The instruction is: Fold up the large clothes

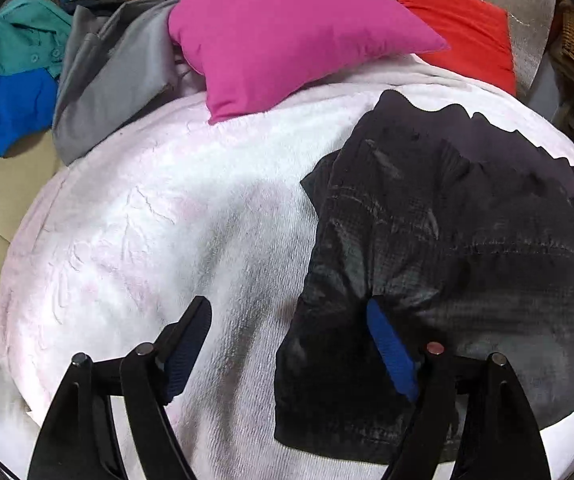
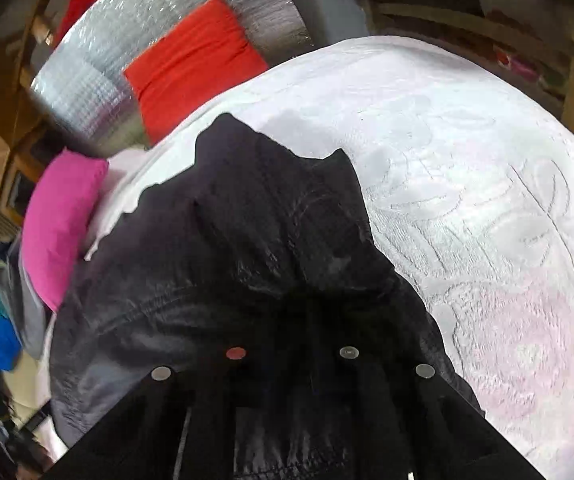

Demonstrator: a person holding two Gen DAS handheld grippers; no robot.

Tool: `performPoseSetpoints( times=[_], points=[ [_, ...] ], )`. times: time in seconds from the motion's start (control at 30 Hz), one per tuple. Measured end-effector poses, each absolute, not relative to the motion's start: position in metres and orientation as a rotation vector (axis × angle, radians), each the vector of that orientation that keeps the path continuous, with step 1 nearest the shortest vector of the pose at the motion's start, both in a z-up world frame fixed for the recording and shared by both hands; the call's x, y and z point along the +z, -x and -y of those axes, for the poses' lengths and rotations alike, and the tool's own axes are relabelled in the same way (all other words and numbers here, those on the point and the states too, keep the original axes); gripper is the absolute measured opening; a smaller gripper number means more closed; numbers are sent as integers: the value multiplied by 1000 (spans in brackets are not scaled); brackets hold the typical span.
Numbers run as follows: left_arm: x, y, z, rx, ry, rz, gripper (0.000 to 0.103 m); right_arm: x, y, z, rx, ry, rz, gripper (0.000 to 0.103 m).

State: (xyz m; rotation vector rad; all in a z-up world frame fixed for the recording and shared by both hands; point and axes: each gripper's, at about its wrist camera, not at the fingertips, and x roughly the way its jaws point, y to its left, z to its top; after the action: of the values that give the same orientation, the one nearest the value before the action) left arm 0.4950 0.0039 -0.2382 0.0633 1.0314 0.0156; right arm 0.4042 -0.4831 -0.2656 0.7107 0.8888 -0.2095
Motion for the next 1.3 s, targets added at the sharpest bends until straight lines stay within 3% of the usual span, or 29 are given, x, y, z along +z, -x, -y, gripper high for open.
performPoseSetpoints(
  times=[0.27,0.5,0.77,0.83,0.87,0.9,1.03,1.1,1.3],
  points=[
    [-216,-490,-9,49,-85,-985,81,-212,-412,444,-136,-574,-801,20],
    [-245,-498,-7,68,-131,-1039,82,-248,-448,399,-57,-554,-946,21],
    [-209,-461,3,92,-221,-887,82,-209,-400,429,-145,-540,-794,23],
    [-200,-449,5,88,-218,-838,82,-207,-386,442,-203,-529,-788,38],
    [-197,-444,7,85,-221,-817,82,-209,-379,450,-231,-530,-791,52],
    [-194,-439,9,84,-226,-802,82,-212,-373,457,-251,-534,-790,57],
    [-189,-425,17,75,-248,-763,82,-245,-371,481,-296,-593,-884,57],
    [-188,-421,20,67,-251,-755,82,-256,-371,487,-299,-614,-921,45],
    [-181,-412,25,55,-246,-735,82,-223,-353,473,-320,-564,-795,41]
  ],
)
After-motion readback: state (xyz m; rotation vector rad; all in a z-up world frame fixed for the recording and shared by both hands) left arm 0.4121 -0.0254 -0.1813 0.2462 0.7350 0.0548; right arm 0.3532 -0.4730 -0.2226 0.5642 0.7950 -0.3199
